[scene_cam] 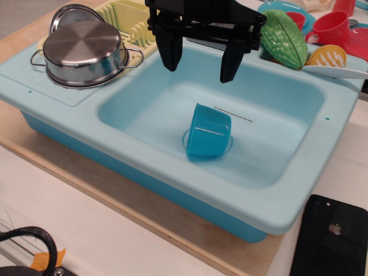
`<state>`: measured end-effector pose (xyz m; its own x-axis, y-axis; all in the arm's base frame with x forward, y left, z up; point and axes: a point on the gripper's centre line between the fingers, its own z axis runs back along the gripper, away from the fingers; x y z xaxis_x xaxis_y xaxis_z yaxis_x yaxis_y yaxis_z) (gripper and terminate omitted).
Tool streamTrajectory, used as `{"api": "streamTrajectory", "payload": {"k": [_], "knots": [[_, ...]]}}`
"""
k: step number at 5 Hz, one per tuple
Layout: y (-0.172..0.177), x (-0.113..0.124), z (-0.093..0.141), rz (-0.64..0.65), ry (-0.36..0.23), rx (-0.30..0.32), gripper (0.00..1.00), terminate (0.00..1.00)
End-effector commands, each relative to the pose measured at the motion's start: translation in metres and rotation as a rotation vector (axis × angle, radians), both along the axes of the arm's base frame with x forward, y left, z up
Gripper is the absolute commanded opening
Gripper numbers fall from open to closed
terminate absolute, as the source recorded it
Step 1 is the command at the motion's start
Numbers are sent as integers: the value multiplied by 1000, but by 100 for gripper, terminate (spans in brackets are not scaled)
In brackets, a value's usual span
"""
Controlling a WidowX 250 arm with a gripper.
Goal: Flip cup upright
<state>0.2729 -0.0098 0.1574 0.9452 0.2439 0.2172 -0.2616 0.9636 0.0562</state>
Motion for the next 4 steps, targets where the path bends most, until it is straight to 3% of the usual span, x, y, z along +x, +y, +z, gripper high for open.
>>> {"api": "streamTrajectory", "payload": {"k": [1,2,4], "knots": [[0,0,0,0,0,0,100,0],[4,-3,-9,93,16,-116,100,0],[6,-10,-26,181,3,-223,100,0]]}}
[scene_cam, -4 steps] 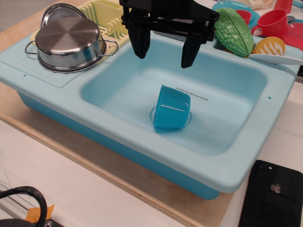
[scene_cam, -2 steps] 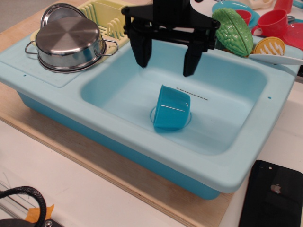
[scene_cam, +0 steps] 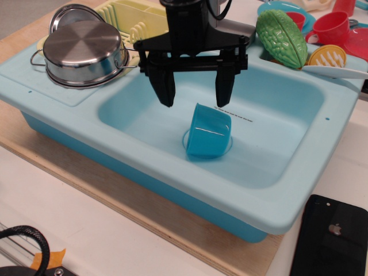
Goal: Flip cup upright
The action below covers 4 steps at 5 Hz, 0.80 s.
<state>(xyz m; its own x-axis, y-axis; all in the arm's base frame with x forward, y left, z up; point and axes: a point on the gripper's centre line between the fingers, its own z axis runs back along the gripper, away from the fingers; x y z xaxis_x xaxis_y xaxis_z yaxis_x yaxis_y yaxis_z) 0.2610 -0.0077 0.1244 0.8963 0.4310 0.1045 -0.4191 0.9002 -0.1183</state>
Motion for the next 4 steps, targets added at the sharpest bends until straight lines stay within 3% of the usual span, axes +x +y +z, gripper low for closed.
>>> {"api": "streamTrajectory", "payload": {"k": [1,4], "knots": [[3,2,-1,34,-54,-84,100,0],[-5,6,-22,40,-80,-166,100,0]]}}
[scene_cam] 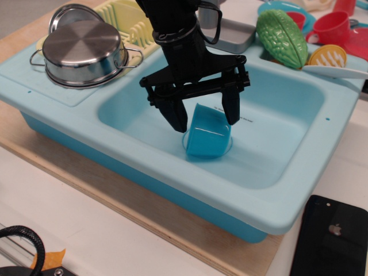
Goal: Flip cup upright
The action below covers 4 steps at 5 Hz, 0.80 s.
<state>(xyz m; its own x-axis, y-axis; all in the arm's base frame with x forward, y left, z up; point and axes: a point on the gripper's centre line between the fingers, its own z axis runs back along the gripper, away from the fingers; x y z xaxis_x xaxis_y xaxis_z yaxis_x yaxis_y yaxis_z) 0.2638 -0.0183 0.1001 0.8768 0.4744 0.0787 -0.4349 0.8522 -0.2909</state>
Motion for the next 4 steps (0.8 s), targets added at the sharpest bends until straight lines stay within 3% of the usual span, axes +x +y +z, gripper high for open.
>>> {"api": "streamTrajectory", "payload": {"k": [1,2,3,4], "knots": [[4,7,-7,13,-38,-17,100,0],[3,10,-10,15,-44,-23,0,0],[2,11,-10,12,-51,-21,0,0],[2,12,-5,-29,-67,34,0,0]]}}
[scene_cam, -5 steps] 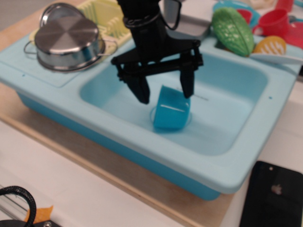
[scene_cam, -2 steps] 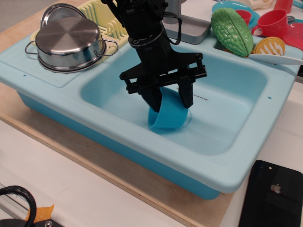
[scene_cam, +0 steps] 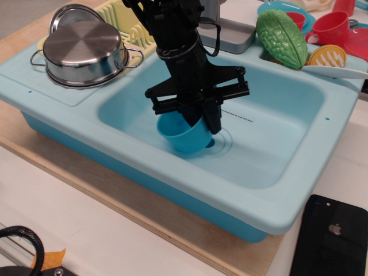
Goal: Flip cup upright
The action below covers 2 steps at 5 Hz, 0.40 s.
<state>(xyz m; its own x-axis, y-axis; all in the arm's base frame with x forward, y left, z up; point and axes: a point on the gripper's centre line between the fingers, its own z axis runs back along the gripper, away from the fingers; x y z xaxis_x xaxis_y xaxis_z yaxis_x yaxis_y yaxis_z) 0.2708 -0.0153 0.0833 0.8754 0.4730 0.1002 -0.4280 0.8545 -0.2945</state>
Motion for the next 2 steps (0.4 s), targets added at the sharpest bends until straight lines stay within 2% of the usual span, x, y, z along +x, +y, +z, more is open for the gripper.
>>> {"api": "streamTrajectory", "payload": {"k": [1,2], "knots": [[-2,12,17,-138,-28,127,0,0],[-2,15,16,-202,-10,158,0,0]]}}
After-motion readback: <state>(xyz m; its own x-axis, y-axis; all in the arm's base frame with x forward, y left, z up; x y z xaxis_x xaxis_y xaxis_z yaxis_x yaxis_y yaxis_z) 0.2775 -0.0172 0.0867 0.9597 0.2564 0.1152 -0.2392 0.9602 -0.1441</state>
